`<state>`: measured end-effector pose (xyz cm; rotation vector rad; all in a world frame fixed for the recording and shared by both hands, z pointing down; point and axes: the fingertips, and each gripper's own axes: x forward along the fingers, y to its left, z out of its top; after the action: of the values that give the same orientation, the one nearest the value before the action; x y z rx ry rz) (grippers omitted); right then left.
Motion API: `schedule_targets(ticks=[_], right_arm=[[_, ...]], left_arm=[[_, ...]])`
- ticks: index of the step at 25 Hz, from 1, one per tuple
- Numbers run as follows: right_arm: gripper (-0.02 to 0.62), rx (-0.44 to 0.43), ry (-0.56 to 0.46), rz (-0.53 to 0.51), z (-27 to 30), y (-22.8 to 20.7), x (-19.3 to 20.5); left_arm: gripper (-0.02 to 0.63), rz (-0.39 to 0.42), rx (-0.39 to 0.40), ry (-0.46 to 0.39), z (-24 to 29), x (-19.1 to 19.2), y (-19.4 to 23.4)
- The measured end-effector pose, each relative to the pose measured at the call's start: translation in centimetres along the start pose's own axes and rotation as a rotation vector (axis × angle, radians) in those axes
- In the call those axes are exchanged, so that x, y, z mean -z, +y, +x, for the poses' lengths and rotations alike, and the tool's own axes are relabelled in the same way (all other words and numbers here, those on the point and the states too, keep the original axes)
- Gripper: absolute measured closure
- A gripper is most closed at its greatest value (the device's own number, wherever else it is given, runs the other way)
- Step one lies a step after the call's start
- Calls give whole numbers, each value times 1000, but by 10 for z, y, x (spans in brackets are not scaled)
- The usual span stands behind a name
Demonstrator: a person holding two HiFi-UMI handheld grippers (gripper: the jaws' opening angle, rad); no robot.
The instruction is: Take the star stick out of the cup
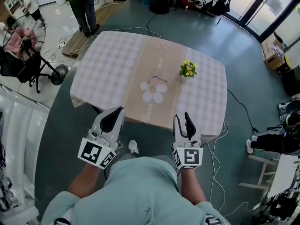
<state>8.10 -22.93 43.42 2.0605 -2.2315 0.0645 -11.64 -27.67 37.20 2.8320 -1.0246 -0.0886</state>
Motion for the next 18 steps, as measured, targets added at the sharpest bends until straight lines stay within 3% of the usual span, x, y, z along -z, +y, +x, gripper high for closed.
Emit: schedule_targets(ticks=[8, 18], right_arm=[[466, 59, 42, -1, 20, 15, 12], [466, -5, 65, 11, 55, 19, 25]], left_arm=[[601, -28, 63, 13, 4, 7, 34], [601, -34, 74, 4, 22, 6, 32]])
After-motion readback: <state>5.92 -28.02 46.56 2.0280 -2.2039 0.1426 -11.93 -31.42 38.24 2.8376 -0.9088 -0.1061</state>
